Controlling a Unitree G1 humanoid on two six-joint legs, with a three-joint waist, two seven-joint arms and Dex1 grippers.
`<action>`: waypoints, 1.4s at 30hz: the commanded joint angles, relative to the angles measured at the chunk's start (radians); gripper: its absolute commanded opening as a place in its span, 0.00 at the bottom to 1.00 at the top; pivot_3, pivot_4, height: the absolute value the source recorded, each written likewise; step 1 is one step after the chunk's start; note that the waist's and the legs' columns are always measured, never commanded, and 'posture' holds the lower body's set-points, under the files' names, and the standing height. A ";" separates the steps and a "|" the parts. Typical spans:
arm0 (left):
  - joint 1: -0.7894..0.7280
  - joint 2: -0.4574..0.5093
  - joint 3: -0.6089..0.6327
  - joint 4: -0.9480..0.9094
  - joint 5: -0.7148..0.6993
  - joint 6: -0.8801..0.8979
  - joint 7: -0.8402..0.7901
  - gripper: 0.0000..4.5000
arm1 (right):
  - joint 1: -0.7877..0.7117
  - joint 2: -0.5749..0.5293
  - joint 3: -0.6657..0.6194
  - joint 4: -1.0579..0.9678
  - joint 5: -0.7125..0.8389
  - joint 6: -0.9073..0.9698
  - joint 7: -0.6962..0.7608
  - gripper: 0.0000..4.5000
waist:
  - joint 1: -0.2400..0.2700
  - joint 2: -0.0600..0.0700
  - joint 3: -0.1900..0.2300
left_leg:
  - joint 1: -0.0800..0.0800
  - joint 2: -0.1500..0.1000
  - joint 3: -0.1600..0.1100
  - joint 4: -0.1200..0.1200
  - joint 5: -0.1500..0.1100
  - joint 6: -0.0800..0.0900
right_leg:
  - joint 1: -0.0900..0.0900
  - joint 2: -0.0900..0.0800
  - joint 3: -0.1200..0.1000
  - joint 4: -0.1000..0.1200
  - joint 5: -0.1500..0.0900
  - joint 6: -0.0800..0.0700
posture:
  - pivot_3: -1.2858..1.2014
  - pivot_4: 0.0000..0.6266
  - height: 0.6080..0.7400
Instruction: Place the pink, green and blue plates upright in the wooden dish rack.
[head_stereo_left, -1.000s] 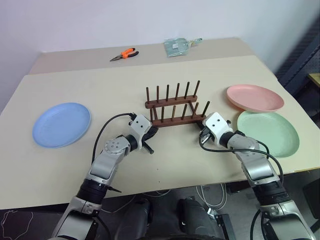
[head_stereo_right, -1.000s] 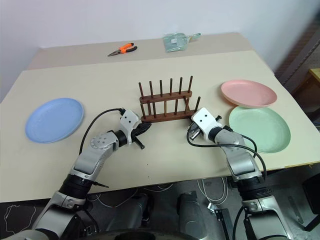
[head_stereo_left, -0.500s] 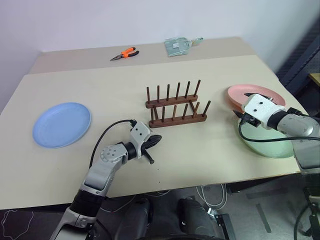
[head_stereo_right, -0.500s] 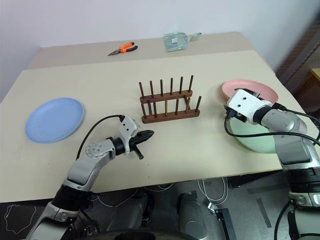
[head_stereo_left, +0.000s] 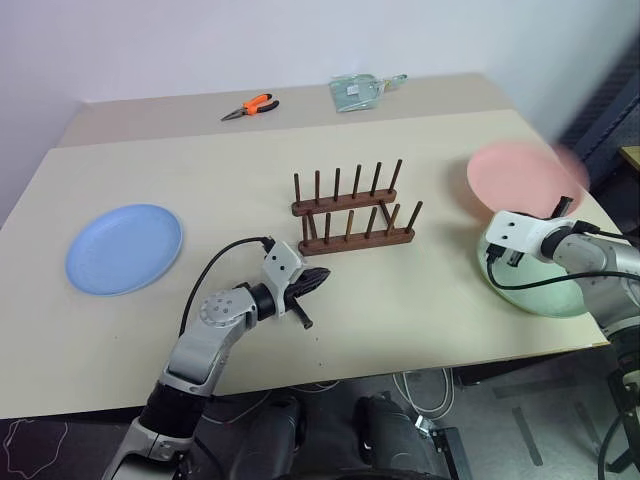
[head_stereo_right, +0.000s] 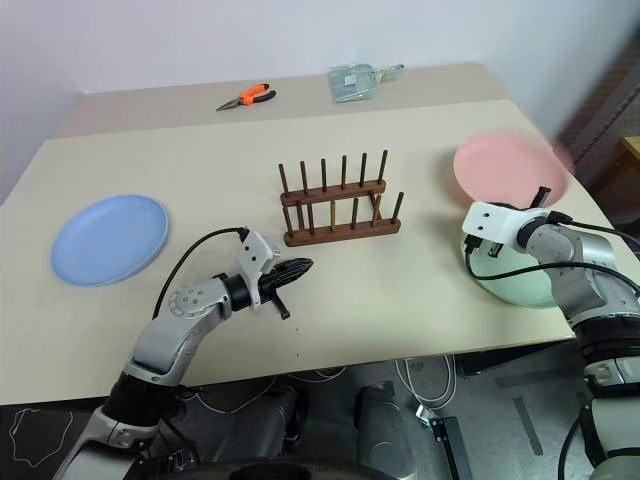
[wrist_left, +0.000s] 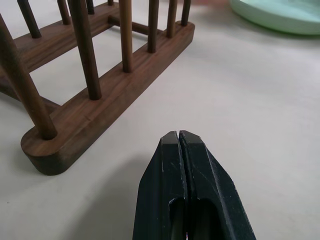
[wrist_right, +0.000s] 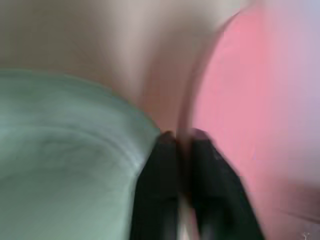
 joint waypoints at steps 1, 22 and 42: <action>0.000 0.006 0.018 -0.041 -0.021 -0.001 -0.006 0.00 | -0.026 -0.030 -0.038 -0.075 0.013 -0.044 -0.005 0.01 | 0.001 0.000 0.000 | 0.000 0.000 0.000 0.000 0.000 0.000 | 0.000 0.000 0.000 0.000 0.000 0.000 | 0.52 0.24 1.00; 0.019 0.012 0.047 -0.071 -0.063 -0.017 -0.012 0.00 | -0.098 0.373 -0.405 -0.686 1.396 0.789 0.089 0.01 | 0.003 0.000 0.001 | -0.008 0.001 -0.004 0.001 0.000 0.001 | -0.004 0.000 -0.002 -0.007 0.002 -0.002 | 0.52 0.24 1.00; 0.021 0.021 0.036 -0.070 -0.049 -0.014 -0.023 0.00 | -0.078 0.391 -0.433 -0.535 1.404 0.824 0.095 0.55 | 0.002 0.000 0.001 | -0.008 0.001 -0.003 0.000 0.000 0.001 | -0.005 0.001 -0.002 -0.007 0.003 -0.001 | 0.52 0.24 1.00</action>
